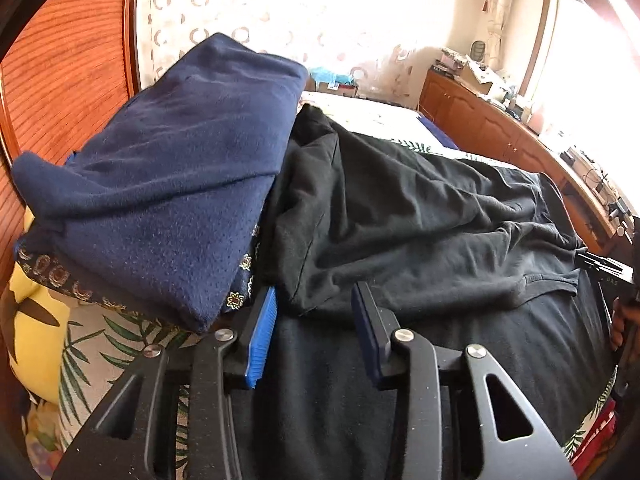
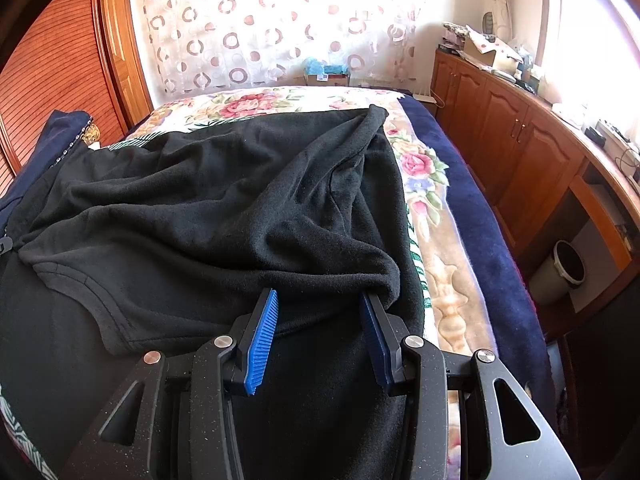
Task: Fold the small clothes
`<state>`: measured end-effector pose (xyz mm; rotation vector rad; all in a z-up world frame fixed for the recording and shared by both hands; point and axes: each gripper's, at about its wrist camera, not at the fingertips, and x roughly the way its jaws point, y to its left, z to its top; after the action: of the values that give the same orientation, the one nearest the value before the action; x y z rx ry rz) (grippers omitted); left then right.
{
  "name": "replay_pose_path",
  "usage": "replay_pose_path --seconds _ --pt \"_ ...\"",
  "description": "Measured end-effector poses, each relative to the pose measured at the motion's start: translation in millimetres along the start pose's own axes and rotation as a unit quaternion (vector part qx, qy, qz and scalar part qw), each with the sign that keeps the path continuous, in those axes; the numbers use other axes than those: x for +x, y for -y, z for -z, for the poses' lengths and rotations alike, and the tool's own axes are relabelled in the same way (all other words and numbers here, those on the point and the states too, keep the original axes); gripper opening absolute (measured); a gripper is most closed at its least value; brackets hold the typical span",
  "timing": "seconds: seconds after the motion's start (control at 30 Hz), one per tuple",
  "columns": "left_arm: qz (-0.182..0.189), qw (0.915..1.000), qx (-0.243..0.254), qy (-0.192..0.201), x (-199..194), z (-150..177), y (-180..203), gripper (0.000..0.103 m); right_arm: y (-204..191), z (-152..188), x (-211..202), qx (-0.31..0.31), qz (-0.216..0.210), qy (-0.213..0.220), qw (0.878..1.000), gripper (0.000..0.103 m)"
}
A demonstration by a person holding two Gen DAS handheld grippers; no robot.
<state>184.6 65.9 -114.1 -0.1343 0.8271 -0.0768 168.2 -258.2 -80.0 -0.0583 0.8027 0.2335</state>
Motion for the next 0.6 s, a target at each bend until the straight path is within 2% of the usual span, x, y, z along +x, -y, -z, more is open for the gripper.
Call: replay_pose_path --seconds 0.13,0.27,0.3,0.37,0.53,0.57,0.6 --pt "-0.004 0.9998 -0.01 -0.016 9.2 -0.7 -4.3 0.04 -0.4 0.2 0.2 -0.001 0.001 0.001 1.0 0.044" --pt "0.005 1.0 -0.003 -0.007 8.1 -4.8 0.4 0.039 1.0 -0.2 0.4 0.0 -0.003 0.001 1.0 0.044" --pt "0.005 1.0 0.004 0.0 6.0 -5.0 3.0 0.028 1.2 -0.1 0.4 -0.001 -0.003 0.001 1.0 0.044" --pt "-0.005 0.9999 0.011 0.003 6.0 -6.4 6.2 0.014 1.9 0.2 0.6 -0.002 -0.003 0.001 1.0 0.044" --pt "-0.009 0.9999 0.014 0.004 8.7 -8.9 5.1 0.008 4.4 -0.1 1.1 -0.003 -0.002 0.001 1.0 0.044" --pt "-0.007 0.9998 0.017 0.006 7.8 -8.8 5.8 0.007 5.3 -0.4 1.0 -0.003 -0.004 0.001 1.0 0.04" --pt "-0.007 0.9997 0.021 0.012 5.1 -8.7 6.8 0.007 5.8 -0.7 0.8 -0.003 -0.013 0.002 1.0 0.031"
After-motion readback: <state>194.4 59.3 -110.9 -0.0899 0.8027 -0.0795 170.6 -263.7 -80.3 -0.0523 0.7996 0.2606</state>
